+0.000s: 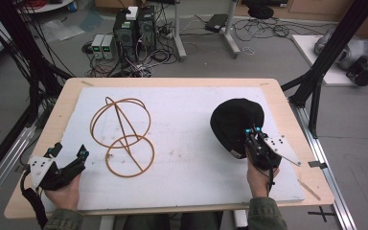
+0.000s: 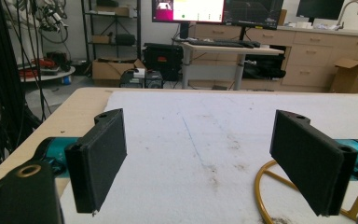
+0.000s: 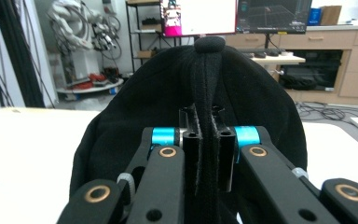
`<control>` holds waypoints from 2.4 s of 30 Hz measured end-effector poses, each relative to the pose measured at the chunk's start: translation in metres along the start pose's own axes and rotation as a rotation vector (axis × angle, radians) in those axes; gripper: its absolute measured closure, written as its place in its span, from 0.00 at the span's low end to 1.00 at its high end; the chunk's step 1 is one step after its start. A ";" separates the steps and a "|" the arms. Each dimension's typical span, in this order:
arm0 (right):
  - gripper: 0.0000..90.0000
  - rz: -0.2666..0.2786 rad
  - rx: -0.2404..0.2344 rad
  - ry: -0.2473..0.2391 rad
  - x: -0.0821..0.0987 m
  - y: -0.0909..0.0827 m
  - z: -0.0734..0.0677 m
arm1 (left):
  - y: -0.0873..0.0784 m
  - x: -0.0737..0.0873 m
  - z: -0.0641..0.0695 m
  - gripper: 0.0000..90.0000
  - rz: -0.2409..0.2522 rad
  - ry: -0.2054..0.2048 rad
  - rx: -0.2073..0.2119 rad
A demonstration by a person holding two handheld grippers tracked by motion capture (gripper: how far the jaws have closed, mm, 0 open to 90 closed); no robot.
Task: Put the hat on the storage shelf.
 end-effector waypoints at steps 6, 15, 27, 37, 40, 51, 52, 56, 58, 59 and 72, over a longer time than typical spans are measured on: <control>0.96 0.015 -0.020 -0.005 -0.006 -0.001 -0.007 | 0.000 0.000 0.002 0.21 -0.003 0.000 0.008; 0.96 0.045 -0.049 0.072 -0.022 0.006 -0.010 | 0.002 -0.001 0.010 0.21 0.002 0.000 0.029; 0.96 0.094 -0.095 0.086 -0.057 0.010 -0.017 | 0.004 -0.001 0.013 0.21 0.002 -0.001 0.040; 0.96 0.107 -0.183 0.077 -0.073 0.015 -0.050 | 0.005 -0.001 0.015 0.21 0.001 0.000 0.048; 0.96 0.098 -0.220 0.068 -0.074 0.018 -0.067 | 0.005 -0.001 0.016 0.21 0.002 0.003 0.053; 0.96 0.065 -0.358 0.050 -0.064 0.029 -0.128 | 0.004 -0.002 0.016 0.21 0.006 0.005 0.058; 0.96 0.063 -0.370 0.056 -0.063 0.029 -0.133 | 0.004 -0.002 0.016 0.21 0.009 -0.001 0.055; 0.96 0.064 -0.420 0.077 -0.063 0.030 -0.150 | 0.004 -0.002 0.015 0.21 0.008 -0.002 0.054; 0.96 0.066 -0.451 0.086 -0.065 0.029 -0.160 | 0.004 -0.002 0.015 0.21 0.009 -0.003 0.054; 0.96 0.067 -0.462 0.085 -0.065 0.029 -0.165 | 0.004 -0.002 0.015 0.21 0.008 -0.003 0.055; 0.96 0.067 -0.594 0.081 -0.071 0.032 -0.225 | 0.003 -0.003 0.015 0.21 0.013 -0.001 0.061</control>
Point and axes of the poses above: each handheld gripper's, and its own axes: y roughly forward along the jaws, x roughly out of its underside, z roughly to its right, the point moved 8 cm from there along y, roughly forward along the jaws, and after that the axes turned 12 degrees about y, right-handed, at the moved point
